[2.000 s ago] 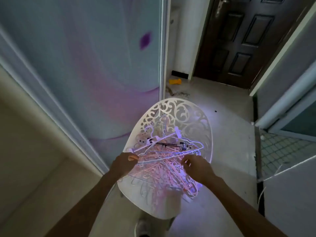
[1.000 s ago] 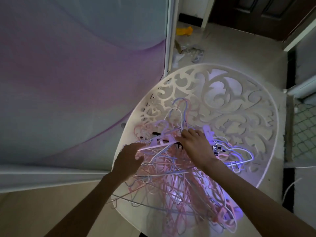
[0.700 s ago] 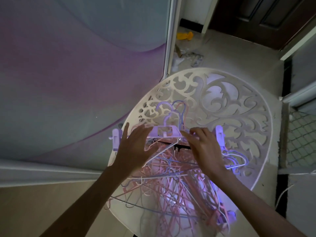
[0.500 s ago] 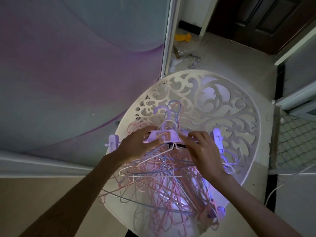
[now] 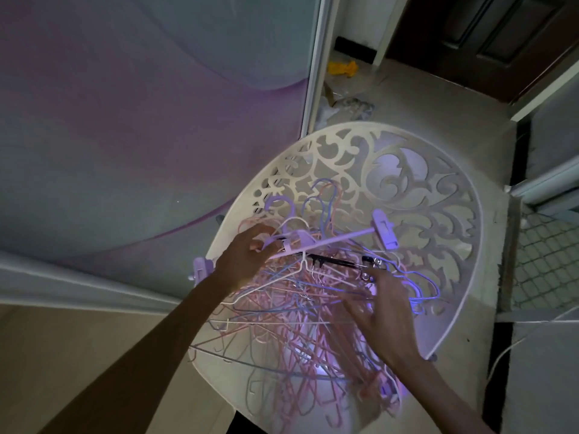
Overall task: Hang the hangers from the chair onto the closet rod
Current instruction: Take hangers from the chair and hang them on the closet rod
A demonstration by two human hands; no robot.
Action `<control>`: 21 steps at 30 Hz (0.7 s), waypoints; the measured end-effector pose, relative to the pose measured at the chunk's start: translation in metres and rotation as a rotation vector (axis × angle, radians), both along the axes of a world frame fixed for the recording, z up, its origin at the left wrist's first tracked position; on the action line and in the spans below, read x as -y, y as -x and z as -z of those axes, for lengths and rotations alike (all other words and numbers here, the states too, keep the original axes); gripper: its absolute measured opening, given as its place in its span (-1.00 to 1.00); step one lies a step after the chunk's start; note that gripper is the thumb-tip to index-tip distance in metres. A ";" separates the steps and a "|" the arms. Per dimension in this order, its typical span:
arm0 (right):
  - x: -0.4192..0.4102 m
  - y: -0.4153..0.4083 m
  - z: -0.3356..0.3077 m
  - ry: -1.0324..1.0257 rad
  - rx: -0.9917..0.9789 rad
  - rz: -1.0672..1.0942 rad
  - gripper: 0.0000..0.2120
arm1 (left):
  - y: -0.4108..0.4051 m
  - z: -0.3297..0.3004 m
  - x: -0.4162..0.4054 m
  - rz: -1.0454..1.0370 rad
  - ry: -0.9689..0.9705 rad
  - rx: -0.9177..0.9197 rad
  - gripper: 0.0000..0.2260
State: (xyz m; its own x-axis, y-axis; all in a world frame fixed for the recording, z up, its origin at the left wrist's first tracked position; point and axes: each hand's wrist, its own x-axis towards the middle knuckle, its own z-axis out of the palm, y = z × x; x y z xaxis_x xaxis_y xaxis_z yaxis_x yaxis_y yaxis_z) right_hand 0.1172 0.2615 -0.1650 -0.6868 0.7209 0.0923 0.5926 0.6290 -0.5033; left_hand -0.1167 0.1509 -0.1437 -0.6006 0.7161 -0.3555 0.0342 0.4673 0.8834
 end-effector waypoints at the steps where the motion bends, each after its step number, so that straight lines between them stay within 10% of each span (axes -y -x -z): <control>1: -0.003 0.006 0.008 -0.011 0.096 -0.118 -0.56 | -0.002 -0.001 -0.002 -0.009 -0.014 0.025 -0.90; 8: -0.026 0.044 0.025 0.715 -0.042 -0.095 -0.89 | 0.000 -0.005 0.002 0.017 0.030 -0.001 -0.71; 21: -0.040 0.058 0.009 0.571 0.183 0.075 -0.59 | 0.041 -0.017 0.025 -0.217 0.199 -0.121 -0.88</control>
